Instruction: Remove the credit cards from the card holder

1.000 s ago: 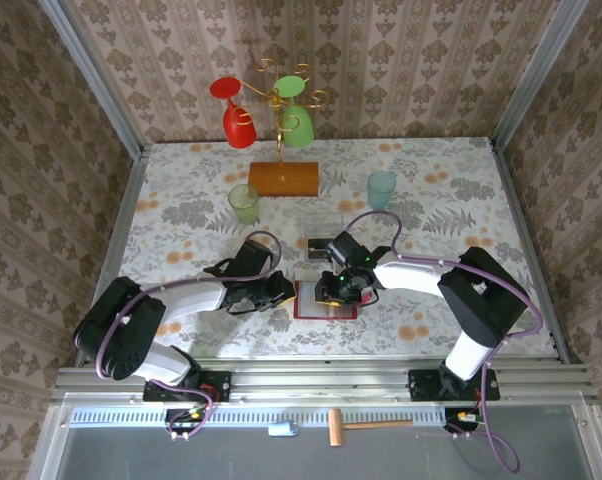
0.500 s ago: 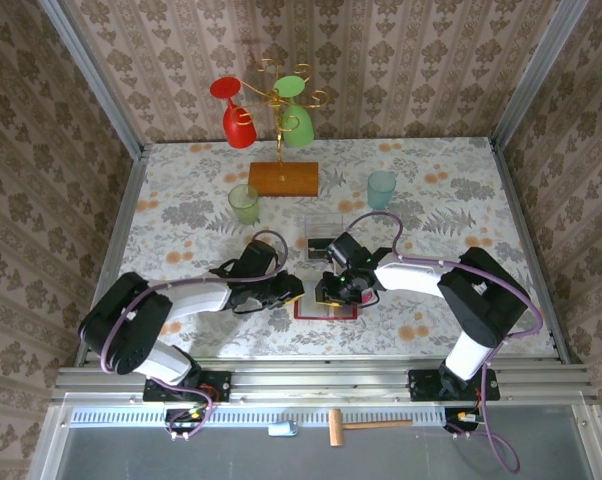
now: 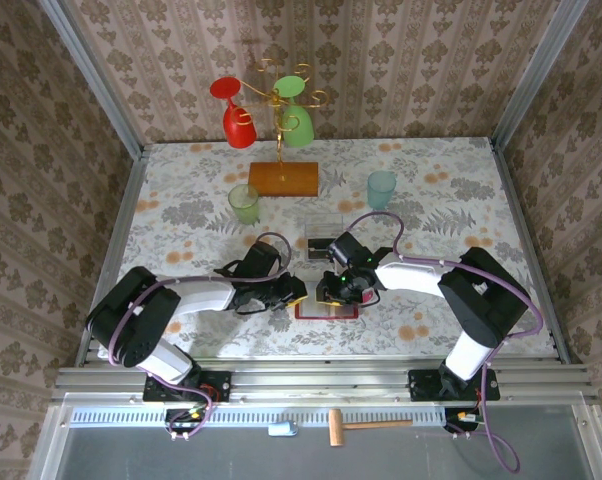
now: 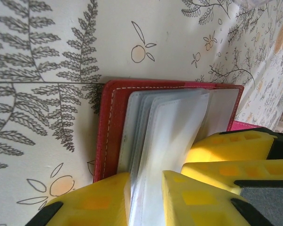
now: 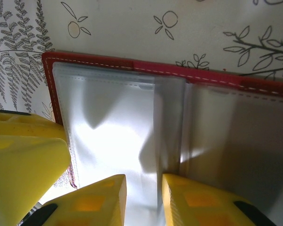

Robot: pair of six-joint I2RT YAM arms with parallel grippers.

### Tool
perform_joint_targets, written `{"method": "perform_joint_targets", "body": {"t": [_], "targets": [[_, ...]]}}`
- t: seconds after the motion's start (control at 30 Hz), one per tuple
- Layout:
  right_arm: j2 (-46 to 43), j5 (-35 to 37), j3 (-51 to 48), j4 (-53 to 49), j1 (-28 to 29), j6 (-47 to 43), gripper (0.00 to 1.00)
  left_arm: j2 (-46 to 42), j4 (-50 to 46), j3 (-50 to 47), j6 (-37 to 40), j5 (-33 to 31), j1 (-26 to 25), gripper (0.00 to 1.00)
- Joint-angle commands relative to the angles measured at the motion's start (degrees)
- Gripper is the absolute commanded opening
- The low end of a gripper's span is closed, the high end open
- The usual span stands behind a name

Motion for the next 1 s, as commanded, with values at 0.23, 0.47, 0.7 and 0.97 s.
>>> {"method": "perform_joint_targets", "body": {"t": [0.23, 0.47, 0.7, 0.97], "targets": [[-0.7, 0.7, -0.8, -1.7, -0.3, -0.5, 0.27, -4.2, -6.4, 2.7, 1.5, -0.5, -0.6, 0.26], [-0.5, 0.7, -0.5, -1.8, -0.3, -0.5, 0.27, -2.9, -6.1, 2.9, 1.0, 0.4, -1.3, 0.26], [-0.5, 0.7, -0.4, -2.1, -0.3, -0.6, 0.27, -0.9, -6.2, 3.3, 1.0, 0.9, -1.7, 0.26], [-0.5, 0.7, -0.5, -2.0, -0.4, -0.6, 0.27, -0.1, -5.7, 3.3, 0.8, 1.0, -1.8, 0.26]]}}
